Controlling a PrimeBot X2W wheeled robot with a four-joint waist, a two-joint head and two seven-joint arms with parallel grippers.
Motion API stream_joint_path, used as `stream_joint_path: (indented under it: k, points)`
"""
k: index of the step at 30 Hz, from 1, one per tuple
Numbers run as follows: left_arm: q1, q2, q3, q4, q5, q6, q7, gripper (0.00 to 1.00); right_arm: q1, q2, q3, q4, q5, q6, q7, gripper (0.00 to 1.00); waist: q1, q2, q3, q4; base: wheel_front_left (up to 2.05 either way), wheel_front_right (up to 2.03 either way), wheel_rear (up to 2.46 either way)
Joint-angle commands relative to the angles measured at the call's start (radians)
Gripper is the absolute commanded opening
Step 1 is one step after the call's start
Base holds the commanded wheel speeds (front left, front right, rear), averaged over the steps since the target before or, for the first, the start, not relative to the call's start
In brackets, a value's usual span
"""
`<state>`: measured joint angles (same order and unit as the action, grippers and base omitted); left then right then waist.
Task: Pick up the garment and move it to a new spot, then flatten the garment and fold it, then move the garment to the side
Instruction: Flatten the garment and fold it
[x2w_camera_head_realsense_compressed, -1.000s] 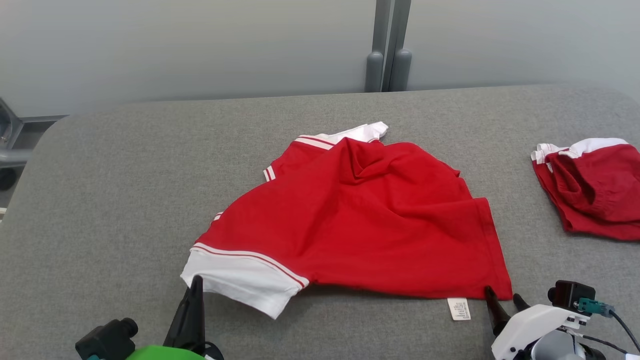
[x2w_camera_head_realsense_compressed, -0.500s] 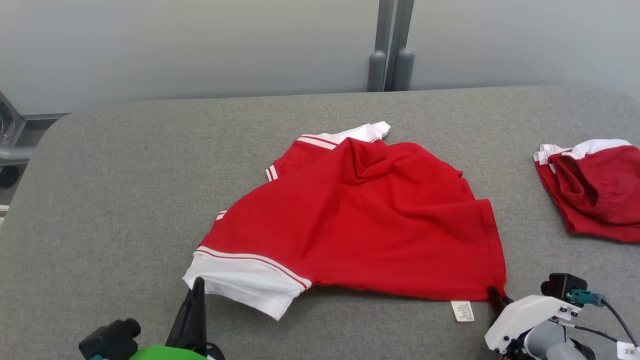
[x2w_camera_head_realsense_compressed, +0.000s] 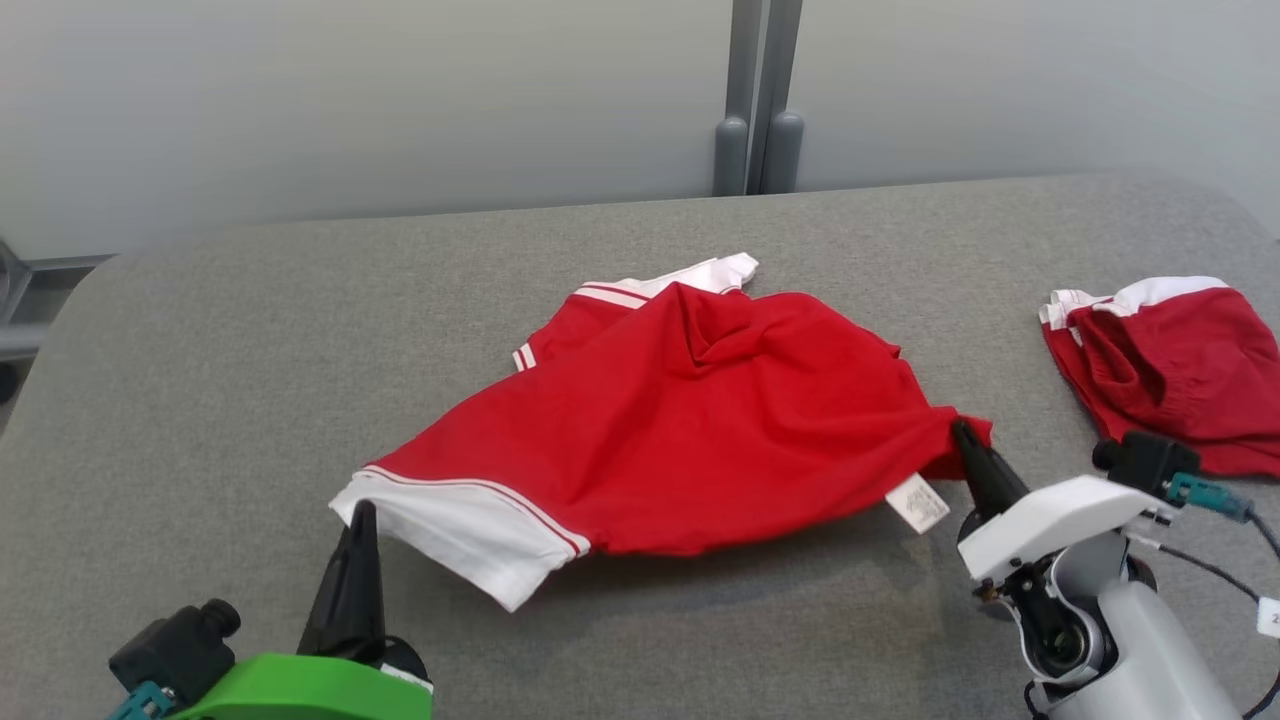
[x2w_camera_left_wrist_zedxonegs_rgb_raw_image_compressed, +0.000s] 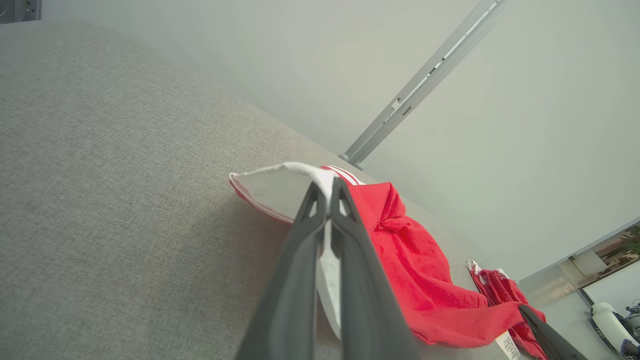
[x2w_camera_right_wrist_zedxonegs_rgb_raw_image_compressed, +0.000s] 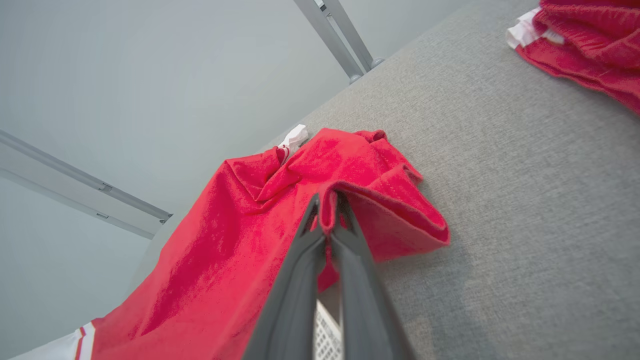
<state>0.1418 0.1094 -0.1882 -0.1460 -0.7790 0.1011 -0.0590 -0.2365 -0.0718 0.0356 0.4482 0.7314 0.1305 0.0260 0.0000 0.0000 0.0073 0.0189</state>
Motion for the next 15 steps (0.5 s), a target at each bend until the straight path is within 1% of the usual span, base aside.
stream_joint_path:
  k: [1,9,12,13,15]
  points:
    - [-0.03,0.004,0.009,-0.013,-0.013,-0.007,-0.003,0.0,-0.013,-0.016,0.003,-0.055,0.021,0.0,0.013,0.0,0.0,0.0,-0.014,-0.017,0.0,0.0,0.0]
    - [-0.122,0.009,0.066,-0.129,-0.082,-0.017,0.017,0.0,-0.044,-0.056,-0.02,-0.316,0.077,0.0,0.092,0.0,0.0,0.0,-0.037,-0.052,0.0,0.0,0.0]
    - [-0.158,0.015,0.097,-0.198,-0.115,-0.012,0.029,0.0,-0.053,-0.062,-0.043,-0.401,0.084,0.0,0.126,0.0,0.0,0.0,-0.047,-0.059,0.0,0.0,0.0]
    - [-0.158,0.015,0.097,-0.198,-0.115,-0.012,0.029,0.0,-0.053,-0.062,-0.043,-0.401,0.084,0.0,0.126,0.0,0.0,0.0,-0.047,-0.059,0.0,0.0,0.0]
    - [-0.183,0.022,0.118,-0.249,-0.136,-0.003,0.043,0.0,-0.059,-0.064,-0.064,-0.456,0.086,0.0,0.151,0.0,0.0,0.0,-0.053,-0.063,0.0,0.0,0.0]
